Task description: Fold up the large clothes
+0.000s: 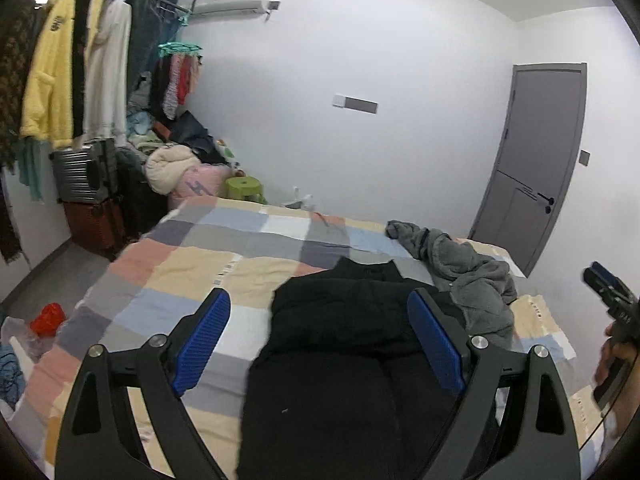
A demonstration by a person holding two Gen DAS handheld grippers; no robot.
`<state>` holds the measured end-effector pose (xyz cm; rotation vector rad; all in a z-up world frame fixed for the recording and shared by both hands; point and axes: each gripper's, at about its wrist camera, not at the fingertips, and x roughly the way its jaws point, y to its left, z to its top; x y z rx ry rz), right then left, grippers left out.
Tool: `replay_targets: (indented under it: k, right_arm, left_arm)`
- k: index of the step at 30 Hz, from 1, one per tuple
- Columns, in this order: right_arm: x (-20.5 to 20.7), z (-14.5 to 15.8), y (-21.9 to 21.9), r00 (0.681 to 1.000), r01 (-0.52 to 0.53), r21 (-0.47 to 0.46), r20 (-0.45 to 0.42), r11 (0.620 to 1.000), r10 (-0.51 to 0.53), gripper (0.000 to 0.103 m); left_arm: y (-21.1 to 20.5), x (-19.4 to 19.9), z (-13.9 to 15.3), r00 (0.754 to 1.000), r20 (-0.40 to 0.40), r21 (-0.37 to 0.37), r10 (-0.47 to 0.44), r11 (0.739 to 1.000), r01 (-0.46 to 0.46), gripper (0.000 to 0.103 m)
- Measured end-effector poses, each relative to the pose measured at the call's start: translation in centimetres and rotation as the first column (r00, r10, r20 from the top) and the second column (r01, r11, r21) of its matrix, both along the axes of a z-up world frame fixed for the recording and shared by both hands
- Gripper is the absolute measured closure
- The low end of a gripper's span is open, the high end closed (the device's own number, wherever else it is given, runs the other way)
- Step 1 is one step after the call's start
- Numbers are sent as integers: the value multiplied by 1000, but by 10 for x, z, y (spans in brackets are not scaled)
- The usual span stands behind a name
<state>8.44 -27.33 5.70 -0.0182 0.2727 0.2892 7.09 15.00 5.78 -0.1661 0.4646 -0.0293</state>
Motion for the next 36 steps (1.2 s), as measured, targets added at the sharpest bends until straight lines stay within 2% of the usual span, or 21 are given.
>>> replay_targets:
  k: [5, 10, 13, 16, 22, 25, 28, 30, 33, 36]
  right_arm:
    - [-9, -14, -43, 997, 23, 55, -73, 998, -19, 8]
    - [-16, -63, -73, 983, 43, 96, -184, 994, -25, 8]
    - [-18, -103, -79, 964, 46, 119, -264, 992, -13, 8]
    - [-18, -156, -79, 935, 48, 132, -353, 990, 2, 8]
    - [-22, -242, -91, 869, 87, 202, -494, 975, 25, 8]
    - [-21, -276, -98, 833, 128, 221, -553, 967, 16, 8]
    - [-20, -306, -105, 795, 172, 240, -606, 955, 9, 8]
    - [-17, -317, -109, 782, 185, 248, -623, 951, 10, 8]
    - [-15, -332, -108, 766, 197, 242, -643, 950, 5, 8]
    - [-12, -345, -109, 747, 215, 254, -665, 943, 9, 8]
  left_arm:
    - [49, -20, -18, 999, -51, -68, 6, 998, -9, 12]
    - [93, -29, -70, 991, -127, -180, -30, 984, 7, 12]
    - [108, -32, -118, 982, -177, -252, -59, 968, 12, 12]
    - [116, -27, -176, 964, -243, -353, -105, 936, 13, 12]
    - [103, -17, -275, 921, -345, -467, -179, 884, -3, 12]
    - [91, -11, -309, 899, -383, -496, -214, 869, -4, 12]
    - [83, -7, -334, 884, -410, -502, -225, 865, -13, 12]
    - [77, -4, -347, 874, -423, -517, -238, 856, -17, 12]
    - [69, -3, -356, 872, -435, -484, -226, 875, -15, 12]
    - [66, -2, -362, 867, -441, -490, -235, 872, -13, 12]
